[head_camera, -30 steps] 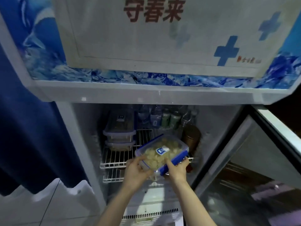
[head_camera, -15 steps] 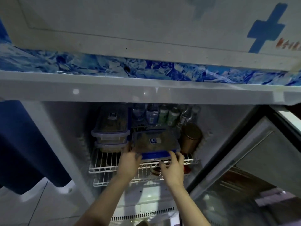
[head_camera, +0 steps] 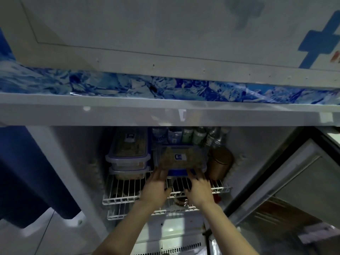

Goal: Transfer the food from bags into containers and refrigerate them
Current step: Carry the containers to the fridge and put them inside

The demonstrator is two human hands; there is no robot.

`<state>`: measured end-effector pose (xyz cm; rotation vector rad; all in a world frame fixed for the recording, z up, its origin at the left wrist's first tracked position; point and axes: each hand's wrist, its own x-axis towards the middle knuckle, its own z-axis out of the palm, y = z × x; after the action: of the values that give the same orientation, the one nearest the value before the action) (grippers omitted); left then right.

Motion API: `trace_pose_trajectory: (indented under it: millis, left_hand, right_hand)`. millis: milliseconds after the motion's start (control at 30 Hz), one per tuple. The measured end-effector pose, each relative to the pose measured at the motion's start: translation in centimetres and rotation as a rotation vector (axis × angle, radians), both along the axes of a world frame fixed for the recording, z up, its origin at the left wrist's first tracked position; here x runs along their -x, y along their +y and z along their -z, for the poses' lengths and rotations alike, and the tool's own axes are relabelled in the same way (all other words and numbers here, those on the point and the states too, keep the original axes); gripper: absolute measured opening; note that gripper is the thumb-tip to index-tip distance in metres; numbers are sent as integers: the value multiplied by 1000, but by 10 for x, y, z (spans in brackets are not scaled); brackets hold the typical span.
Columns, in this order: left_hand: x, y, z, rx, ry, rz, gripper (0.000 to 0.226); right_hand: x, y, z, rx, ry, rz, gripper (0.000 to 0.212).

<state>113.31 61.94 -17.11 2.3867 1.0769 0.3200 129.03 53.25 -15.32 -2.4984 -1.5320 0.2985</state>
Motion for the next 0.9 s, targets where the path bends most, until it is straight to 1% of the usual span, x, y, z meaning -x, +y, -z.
trace_pose_trajectory:
  millis: [100, 167, 267, 333, 400, 500, 567, 633, 733, 900]
  left_hand:
    - [-3, 6, -5, 39, -29, 7, 78]
    - [1, 3, -12, 58, -55, 3, 72]
    - [13, -10, -31, 61, -7, -31, 53]
    - [24, -26, -49, 46, 30, -57, 38]
    - [39, -47, -66, 53, 68, -60, 32]
    - [67, -86, -90, 81, 154, -45, 31]
    - [87, -115, -104, 129, 227, -32, 35]
    - [106, -147, -117, 207, 263, -27, 39]
    - [129, -190, -131, 282, 251, -13, 41]
    - [156, -246, -142, 308, 184, -12, 40]
  right_hand:
    - [-2, 4, -8, -19, 69, 18, 72]
    - [0, 1, -14, -91, 154, 44, 67]
    - [8, -15, -28, -182, 233, 72, 57]
    - [18, -33, -43, -173, 280, 70, 47]
    - [29, -57, -61, -113, 309, 34, 41]
    - [51, -101, -88, -24, 310, -13, 35]
    - [67, -133, -102, 28, 318, -36, 38]
    - [86, -163, -113, 76, 356, -40, 40]
    - [113, -201, -126, 95, 410, -32, 40]
    - [151, -261, -142, 81, 398, -24, 41]
